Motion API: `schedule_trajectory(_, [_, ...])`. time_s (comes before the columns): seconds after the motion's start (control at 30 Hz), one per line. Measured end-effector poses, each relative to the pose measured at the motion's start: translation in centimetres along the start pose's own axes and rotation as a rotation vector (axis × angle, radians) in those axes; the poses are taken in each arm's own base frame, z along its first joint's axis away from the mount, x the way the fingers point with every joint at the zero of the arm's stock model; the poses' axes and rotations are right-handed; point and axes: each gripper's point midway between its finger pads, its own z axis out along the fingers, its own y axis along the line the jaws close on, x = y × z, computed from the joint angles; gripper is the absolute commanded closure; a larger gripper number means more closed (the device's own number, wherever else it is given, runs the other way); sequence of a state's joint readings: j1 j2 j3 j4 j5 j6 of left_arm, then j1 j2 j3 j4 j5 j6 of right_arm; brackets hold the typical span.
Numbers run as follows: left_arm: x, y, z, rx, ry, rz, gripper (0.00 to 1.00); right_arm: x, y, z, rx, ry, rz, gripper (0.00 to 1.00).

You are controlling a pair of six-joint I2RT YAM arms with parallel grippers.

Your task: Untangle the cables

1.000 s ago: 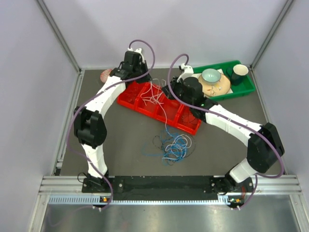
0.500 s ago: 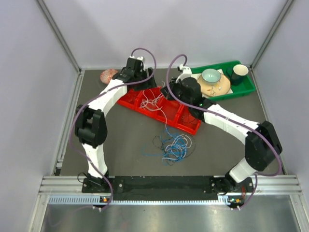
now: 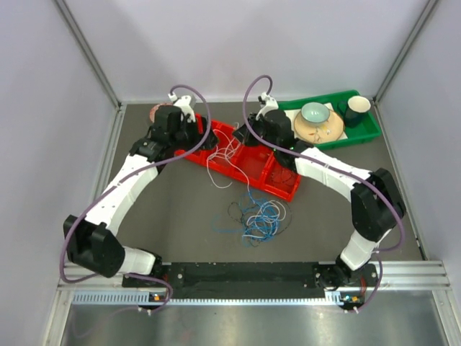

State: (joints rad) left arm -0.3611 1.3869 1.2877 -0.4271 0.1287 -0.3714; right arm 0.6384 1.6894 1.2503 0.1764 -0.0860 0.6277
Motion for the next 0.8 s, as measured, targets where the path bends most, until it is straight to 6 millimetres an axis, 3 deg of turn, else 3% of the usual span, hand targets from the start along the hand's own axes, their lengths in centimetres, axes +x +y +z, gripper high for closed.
schedule_trajectory(0.17, [3.3, -1.9, 0.7, 0.163, 0.098, 0.028, 0.22, -1.0, 0.4, 0.6, -0.020, -0.004, 0.022, 1.00])
schedule_trajectory(0.33, [6.0, -2.3, 2.5, 0.238, 0.151, 0.022, 0.23, -1.3, 1.1, 0.6, -0.044, -0.002, 0.037, 1.00])
schedule_trajectory(0.57, [6.5, -2.7, 4.7, 0.281, 0.134, 0.018, 0.29, -1.1, 1.3, 0.6, -0.054, 0.007, 0.050, 1.00])
schedule_trajectory(0.6, [6.4, -2.8, 5.0, 0.288, 0.129, 0.015, 0.36, -1.1, 1.4, 0.6, -0.055, 0.009, 0.051, 1.00])
schedule_trajectory(0.7, [6.7, -3.0, 6.3, 0.292, 0.132, -0.010, 1.00, -1.1, 1.4, 0.6, -0.057, 0.010, 0.054, 1.00])
schedule_trajectory(0.77, [7.3, -2.8, 7.4, 0.281, 0.150, -0.026, 1.00, -1.0, 1.4, 0.6, -0.057, 0.012, 0.056, 1.00])
schedule_trajectory(0.8, [7.3, -2.8, 7.8, 0.280, 0.151, -0.025, 1.00, -1.0, 1.4, 0.5, -0.057, 0.015, 0.057, 0.60])
